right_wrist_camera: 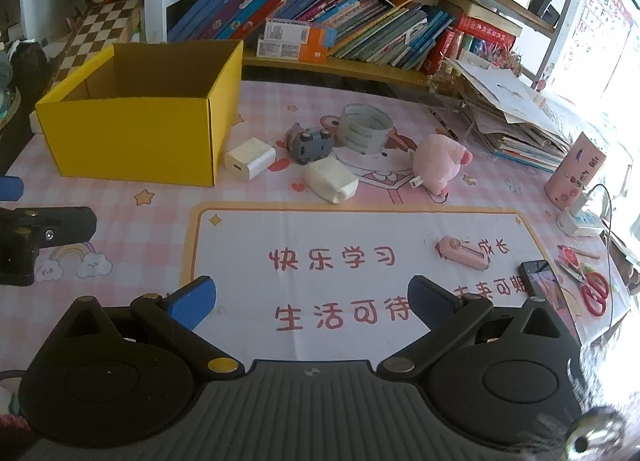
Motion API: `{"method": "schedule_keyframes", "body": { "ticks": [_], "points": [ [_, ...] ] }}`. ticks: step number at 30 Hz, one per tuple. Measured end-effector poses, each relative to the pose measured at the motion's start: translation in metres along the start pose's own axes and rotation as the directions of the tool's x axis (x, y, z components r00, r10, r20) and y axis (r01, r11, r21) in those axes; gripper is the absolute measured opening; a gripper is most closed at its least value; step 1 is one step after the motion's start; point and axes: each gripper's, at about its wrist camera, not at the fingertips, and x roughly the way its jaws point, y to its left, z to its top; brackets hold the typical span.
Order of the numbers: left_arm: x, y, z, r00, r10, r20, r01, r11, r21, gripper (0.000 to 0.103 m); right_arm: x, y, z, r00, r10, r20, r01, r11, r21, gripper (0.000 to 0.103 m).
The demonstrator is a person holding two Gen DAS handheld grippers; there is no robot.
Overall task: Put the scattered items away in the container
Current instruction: 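Move the left tool to the white foam cube while the right tool approaches the pink knife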
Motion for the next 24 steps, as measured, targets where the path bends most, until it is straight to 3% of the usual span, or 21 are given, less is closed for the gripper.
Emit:
{"method": "schedule_keyframes", "body": {
  "ticks": [24],
  "points": [
    [0.035,-0.057,0.03,0.994,0.109,-0.01,-0.109,0.994,-0.031,0.103,0.032,-0.071,0.025,0.996,0.081,0.019,-0.081,0.996,-0.025,0.103]
  ]
}}
